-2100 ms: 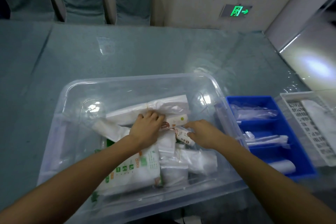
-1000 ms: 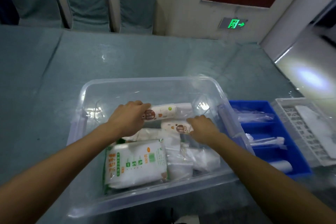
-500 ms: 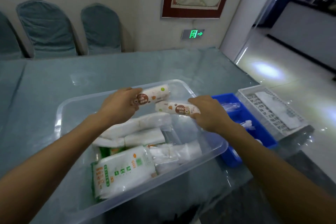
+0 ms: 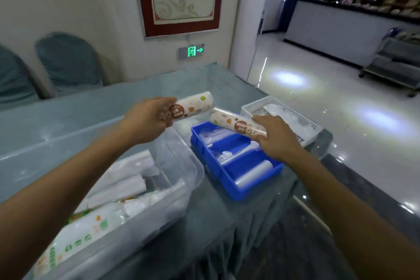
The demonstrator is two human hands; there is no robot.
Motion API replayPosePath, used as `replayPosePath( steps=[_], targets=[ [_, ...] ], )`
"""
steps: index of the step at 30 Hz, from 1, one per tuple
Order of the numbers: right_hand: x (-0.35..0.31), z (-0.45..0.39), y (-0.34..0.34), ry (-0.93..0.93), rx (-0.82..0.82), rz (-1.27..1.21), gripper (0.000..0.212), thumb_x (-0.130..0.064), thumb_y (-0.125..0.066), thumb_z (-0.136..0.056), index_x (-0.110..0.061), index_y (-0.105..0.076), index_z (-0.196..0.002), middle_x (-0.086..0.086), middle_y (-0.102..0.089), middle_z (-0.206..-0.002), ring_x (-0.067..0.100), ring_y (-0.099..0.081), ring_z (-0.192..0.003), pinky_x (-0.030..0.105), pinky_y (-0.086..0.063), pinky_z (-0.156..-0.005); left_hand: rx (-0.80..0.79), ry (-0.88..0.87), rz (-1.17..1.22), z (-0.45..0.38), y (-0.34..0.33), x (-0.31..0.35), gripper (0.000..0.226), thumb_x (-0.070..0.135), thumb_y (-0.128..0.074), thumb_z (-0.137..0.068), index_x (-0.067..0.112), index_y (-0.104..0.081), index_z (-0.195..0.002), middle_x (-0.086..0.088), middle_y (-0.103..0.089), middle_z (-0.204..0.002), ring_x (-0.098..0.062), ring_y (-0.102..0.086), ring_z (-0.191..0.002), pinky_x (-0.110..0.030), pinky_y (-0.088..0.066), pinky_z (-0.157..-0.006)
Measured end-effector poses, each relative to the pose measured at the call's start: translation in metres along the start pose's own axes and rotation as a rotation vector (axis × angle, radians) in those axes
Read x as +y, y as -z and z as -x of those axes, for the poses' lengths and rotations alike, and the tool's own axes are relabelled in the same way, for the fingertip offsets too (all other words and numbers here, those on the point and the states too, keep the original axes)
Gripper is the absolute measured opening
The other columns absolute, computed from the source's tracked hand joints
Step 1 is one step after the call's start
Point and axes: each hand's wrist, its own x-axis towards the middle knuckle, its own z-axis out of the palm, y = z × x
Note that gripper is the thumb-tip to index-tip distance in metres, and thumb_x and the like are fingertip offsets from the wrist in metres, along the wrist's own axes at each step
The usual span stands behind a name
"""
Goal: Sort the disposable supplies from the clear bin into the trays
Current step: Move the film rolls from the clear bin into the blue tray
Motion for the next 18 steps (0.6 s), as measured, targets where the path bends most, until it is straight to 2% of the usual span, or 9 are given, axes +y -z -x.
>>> replayPosePath(
  steps=[5, 9, 13, 15, 16, 18],
  targets=[
    [0.100, 0.026, 0.024, -0.114, -0.036, -0.003, 0.049, -0.023, -0.070, -0.087, -0.015, -0.059, -0.134, 0.012, -0.060, -0.133, 0.032, -0.052, -0.120, 0.044, -0.042, -0.101, -0.088, -0.050, 0.004, -0.026, -0.064, 0.094, 0.062, 0.022, -0.075, -0.086, 0.024, -0.052, -0.143, -0.007, -0.060, -0.138, -0.031, -0.057, -0.122, -0.035, -0.043, -0.099],
    [0.169, 0.044, 0.033, -0.193, -0.069, -0.057, 0.058, -0.025, -0.072, -0.086, -0.013, -0.054, -0.140, 0.013, -0.057, -0.138, 0.032, -0.049, -0.125, 0.044, -0.039, -0.106, -0.163, -0.043, 0.006, -0.037, -0.118, 0.141, 0.063, 0.023, -0.075, -0.084, 0.024, -0.052, -0.143, -0.008, -0.061, -0.136, -0.031, -0.059, -0.118, -0.037, -0.046, -0.097],
    [0.217, 0.052, 0.035, -0.210, -0.082, -0.068, 0.045, -0.021, -0.072, -0.085, -0.008, -0.064, -0.127, 0.016, -0.065, -0.126, 0.036, -0.059, -0.113, 0.046, -0.048, -0.096, -0.196, -0.032, 0.042, -0.038, -0.164, 0.172, 0.064, 0.022, -0.077, -0.082, 0.025, -0.055, -0.141, -0.004, -0.063, -0.135, -0.029, -0.062, -0.116, -0.036, -0.049, -0.094],
    [0.237, 0.051, 0.031, -0.229, -0.097, -0.056, 0.045, -0.022, -0.070, -0.088, -0.012, -0.062, -0.131, 0.011, -0.063, -0.129, 0.030, -0.059, -0.114, 0.036, -0.048, -0.093, -0.197, -0.031, 0.057, -0.039, -0.186, 0.179, 0.063, 0.024, -0.077, -0.082, 0.026, -0.054, -0.141, -0.001, -0.063, -0.135, -0.026, -0.060, -0.119, -0.038, -0.049, -0.095],
    [0.246, 0.049, 0.028, -0.232, -0.105, -0.043, 0.045, -0.023, -0.069, -0.088, -0.015, -0.061, -0.132, 0.008, -0.064, -0.128, 0.026, -0.060, -0.111, 0.030, -0.047, -0.087, -0.199, -0.018, 0.066, -0.040, -0.196, 0.181, 0.063, 0.026, -0.077, -0.083, 0.028, -0.053, -0.141, 0.000, -0.062, -0.135, -0.025, -0.060, -0.119, -0.038, -0.049, -0.095],
    [0.263, 0.043, 0.022, -0.219, -0.111, -0.029, 0.042, -0.026, -0.069, -0.087, -0.021, -0.064, -0.128, 0.003, -0.067, -0.120, 0.019, -0.062, -0.099, 0.026, -0.047, -0.075, -0.221, 0.007, 0.085, -0.042, -0.217, 0.182, 0.065, 0.027, -0.075, -0.084, 0.029, -0.050, -0.143, 0.001, -0.061, -0.136, -0.023, -0.058, -0.120, -0.037, -0.049, -0.097]
  ],
)
